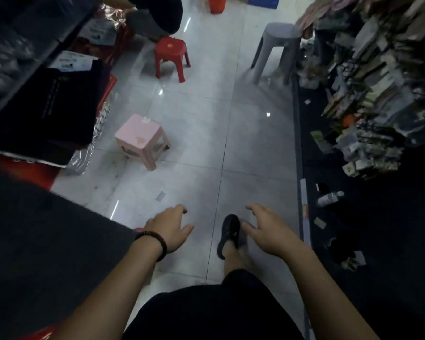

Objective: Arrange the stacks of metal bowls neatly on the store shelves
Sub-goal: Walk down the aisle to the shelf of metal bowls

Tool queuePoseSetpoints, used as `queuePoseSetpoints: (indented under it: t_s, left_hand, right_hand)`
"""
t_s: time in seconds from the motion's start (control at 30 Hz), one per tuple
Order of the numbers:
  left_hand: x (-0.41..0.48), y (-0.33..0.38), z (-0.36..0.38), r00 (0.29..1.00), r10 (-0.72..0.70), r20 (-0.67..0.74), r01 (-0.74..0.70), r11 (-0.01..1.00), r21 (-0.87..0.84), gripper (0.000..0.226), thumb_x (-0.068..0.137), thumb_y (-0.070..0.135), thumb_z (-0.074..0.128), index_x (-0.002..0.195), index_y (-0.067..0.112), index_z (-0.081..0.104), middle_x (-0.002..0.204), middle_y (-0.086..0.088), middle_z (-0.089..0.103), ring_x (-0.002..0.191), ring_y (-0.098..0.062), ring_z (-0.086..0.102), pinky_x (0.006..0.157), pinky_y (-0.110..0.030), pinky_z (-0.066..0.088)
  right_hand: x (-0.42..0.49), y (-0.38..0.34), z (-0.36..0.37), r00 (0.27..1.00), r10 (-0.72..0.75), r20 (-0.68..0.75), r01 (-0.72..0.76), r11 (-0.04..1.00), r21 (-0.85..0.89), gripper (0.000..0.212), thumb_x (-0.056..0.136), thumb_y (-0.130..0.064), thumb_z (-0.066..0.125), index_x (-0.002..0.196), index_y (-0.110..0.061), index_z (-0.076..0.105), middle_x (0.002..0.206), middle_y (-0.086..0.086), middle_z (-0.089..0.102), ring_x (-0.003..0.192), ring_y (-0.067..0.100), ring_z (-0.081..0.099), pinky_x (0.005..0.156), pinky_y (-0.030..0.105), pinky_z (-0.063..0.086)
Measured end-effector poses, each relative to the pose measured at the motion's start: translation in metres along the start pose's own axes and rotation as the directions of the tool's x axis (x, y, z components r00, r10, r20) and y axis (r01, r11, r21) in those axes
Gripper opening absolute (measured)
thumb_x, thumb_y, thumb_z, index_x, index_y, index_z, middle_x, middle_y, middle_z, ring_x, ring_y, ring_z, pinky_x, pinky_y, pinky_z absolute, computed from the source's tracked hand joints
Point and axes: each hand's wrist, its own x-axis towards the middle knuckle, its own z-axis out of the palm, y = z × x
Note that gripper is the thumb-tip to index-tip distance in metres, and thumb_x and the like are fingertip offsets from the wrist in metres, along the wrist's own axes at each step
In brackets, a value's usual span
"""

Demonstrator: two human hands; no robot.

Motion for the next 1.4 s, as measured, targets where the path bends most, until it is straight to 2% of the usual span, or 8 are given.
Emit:
queuePoseSetpoints:
  t_s: [0.13, 0.23, 0.33, 0.63, 0.83, 1.1, 1.23, 1.4]
  left_hand:
    - [0.073, 0.005, -0.05, 0.997, -0.072, -0.008, 0.072, 0.997, 0.006, 0.059, 0.096, 0.06, 0.051, 0.147, 0.03, 0.044, 0.151, -0.001, 0.051, 0.129, -0.022, 0.058, 0.106, -0.045, 0.048]
    - [0.117, 0.013, -0.096, 0.989, -0.141, -0.036, 0.141, 0.99, 0.021, 0.054, 0.097, 0.061, 0.049, 0.142, 0.032, 0.048, 0.142, 0.001, 0.056, 0.125, -0.022, 0.059, 0.103, -0.045, 0.05]
    - [0.151, 0.017, -0.139, 0.973, -0.209, -0.092, 0.205, 0.977, -0.059, 0.05, 0.097, 0.062, 0.048, 0.139, 0.036, 0.05, 0.138, 0.004, 0.058, 0.122, -0.02, 0.06, 0.102, -0.043, 0.05]
    - [0.261, -0.013, -0.233, 0.931, -0.356, -0.082, 0.332, 0.918, -0.219, 0.05, 0.098, 0.058, 0.051, 0.142, 0.033, 0.049, 0.141, 0.002, 0.055, 0.127, -0.021, 0.057, 0.106, -0.044, 0.048]
    - [0.362, -0.057, -0.323, 0.913, -0.379, -0.152, 0.333, 0.906, -0.261, 0.048, 0.1, 0.052, 0.05, 0.142, 0.029, 0.05, 0.145, 0.001, 0.054, 0.125, -0.025, 0.056, 0.103, -0.044, 0.05]
    - [0.474, -0.106, -0.439, 0.911, -0.388, -0.139, 0.344, 0.901, -0.262, 0.045, 0.099, 0.052, 0.05, 0.14, 0.034, 0.05, 0.14, 0.001, 0.055, 0.12, -0.027, 0.058, 0.101, -0.044, 0.051]
    - [0.515, -0.125, -0.481, 0.886, -0.435, -0.162, 0.376, 0.877, -0.299, 0.044, 0.099, 0.053, 0.05, 0.139, 0.034, 0.05, 0.143, 0.002, 0.055, 0.125, -0.025, 0.056, 0.103, -0.043, 0.049]
    - [0.577, -0.149, -0.524, 0.826, -0.542, -0.155, 0.461, 0.808, -0.367, 0.041, 0.099, 0.052, 0.05, 0.137, 0.036, 0.05, 0.141, 0.006, 0.055, 0.123, -0.022, 0.057, 0.101, -0.042, 0.051]
  right_hand:
    - [0.095, -0.015, -0.049, 0.997, -0.068, 0.023, 0.068, 0.998, -0.005, 0.06, 0.106, -0.043, 0.056, 0.16, -0.023, 0.038, 0.162, 0.006, 0.042, 0.147, 0.025, 0.043, 0.117, 0.043, 0.042]
    - [0.164, -0.028, -0.095, 0.986, -0.133, 0.1, 0.136, 0.99, -0.033, 0.059, 0.107, -0.043, 0.055, 0.159, -0.022, 0.037, 0.162, 0.006, 0.041, 0.147, 0.023, 0.042, 0.116, 0.042, 0.043]
    - [0.228, -0.05, -0.137, 0.97, -0.176, 0.169, 0.192, 0.978, -0.084, 0.06, 0.108, -0.043, 0.054, 0.161, -0.02, 0.036, 0.163, 0.008, 0.04, 0.147, 0.025, 0.041, 0.117, 0.041, 0.04]
    - [0.393, -0.183, -0.218, 0.89, -0.399, 0.223, 0.445, 0.867, -0.224, 0.061, 0.107, -0.045, 0.052, 0.16, -0.022, 0.034, 0.157, 0.01, 0.042, 0.141, 0.031, 0.045, 0.113, 0.044, 0.042]
    - [0.508, -0.272, -0.251, 0.878, -0.382, 0.287, 0.463, 0.828, -0.315, 0.063, 0.107, -0.047, 0.051, 0.162, -0.024, 0.03, 0.159, 0.01, 0.039, 0.14, 0.03, 0.046, 0.111, 0.047, 0.047]
    - [0.641, -0.371, -0.303, 0.866, -0.406, 0.292, 0.488, 0.814, -0.316, 0.059, 0.108, -0.043, 0.051, 0.161, -0.025, 0.033, 0.156, 0.007, 0.042, 0.138, 0.025, 0.047, 0.107, 0.035, 0.044]
    - [0.71, -0.406, -0.316, 0.849, -0.41, 0.334, 0.503, 0.821, -0.269, 0.059, 0.108, -0.042, 0.053, 0.161, -0.024, 0.035, 0.154, 0.007, 0.044, 0.14, 0.024, 0.047, 0.111, 0.033, 0.041]
    - [0.814, -0.456, -0.334, 0.796, -0.457, 0.396, 0.574, 0.777, -0.257, 0.057, 0.106, -0.039, 0.055, 0.159, -0.023, 0.039, 0.152, 0.008, 0.047, 0.139, 0.023, 0.048, 0.105, 0.031, 0.042]
